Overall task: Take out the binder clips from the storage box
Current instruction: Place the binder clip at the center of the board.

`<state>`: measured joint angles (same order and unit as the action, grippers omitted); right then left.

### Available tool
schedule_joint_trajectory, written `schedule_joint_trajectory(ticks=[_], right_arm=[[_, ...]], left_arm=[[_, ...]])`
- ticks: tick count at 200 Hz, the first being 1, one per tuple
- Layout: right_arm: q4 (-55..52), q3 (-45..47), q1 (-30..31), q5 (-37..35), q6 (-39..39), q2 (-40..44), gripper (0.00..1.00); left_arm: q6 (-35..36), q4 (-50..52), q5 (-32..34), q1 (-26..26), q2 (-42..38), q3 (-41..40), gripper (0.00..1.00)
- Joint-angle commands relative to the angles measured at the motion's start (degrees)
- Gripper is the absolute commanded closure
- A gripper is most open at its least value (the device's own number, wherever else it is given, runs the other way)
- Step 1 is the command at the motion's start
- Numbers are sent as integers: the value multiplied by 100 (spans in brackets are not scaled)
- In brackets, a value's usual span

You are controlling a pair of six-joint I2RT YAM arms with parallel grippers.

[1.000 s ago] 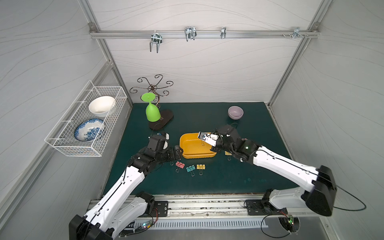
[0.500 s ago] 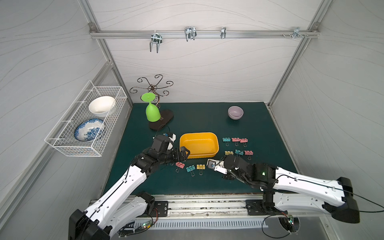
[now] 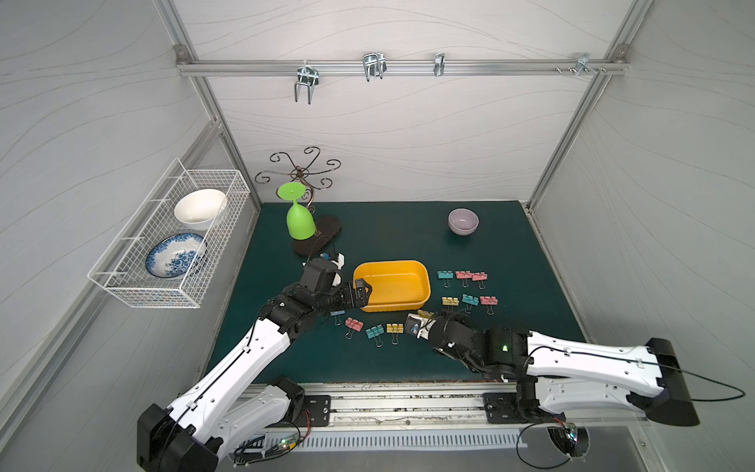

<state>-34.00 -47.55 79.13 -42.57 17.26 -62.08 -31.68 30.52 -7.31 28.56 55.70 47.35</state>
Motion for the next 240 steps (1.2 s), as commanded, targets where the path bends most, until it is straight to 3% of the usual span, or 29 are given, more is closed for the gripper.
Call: schedule_joint_trajectory(ticks=[1,100,181,240], right_arm=[[-272,-107,147,-46,-224,86,98],[-87,297,281,133,-466,352,98],[-188,34,278,-29,-349,-186,99],[-309,-31,278,-52,52,-46,99]], left_arm=[[-66,-24,56,1,84,267,2],[444,-206,-207,-8,42,394,2],[720,-15,-487,-8,-167,416,2],[569,22,-124,-9,-419,254,2]])
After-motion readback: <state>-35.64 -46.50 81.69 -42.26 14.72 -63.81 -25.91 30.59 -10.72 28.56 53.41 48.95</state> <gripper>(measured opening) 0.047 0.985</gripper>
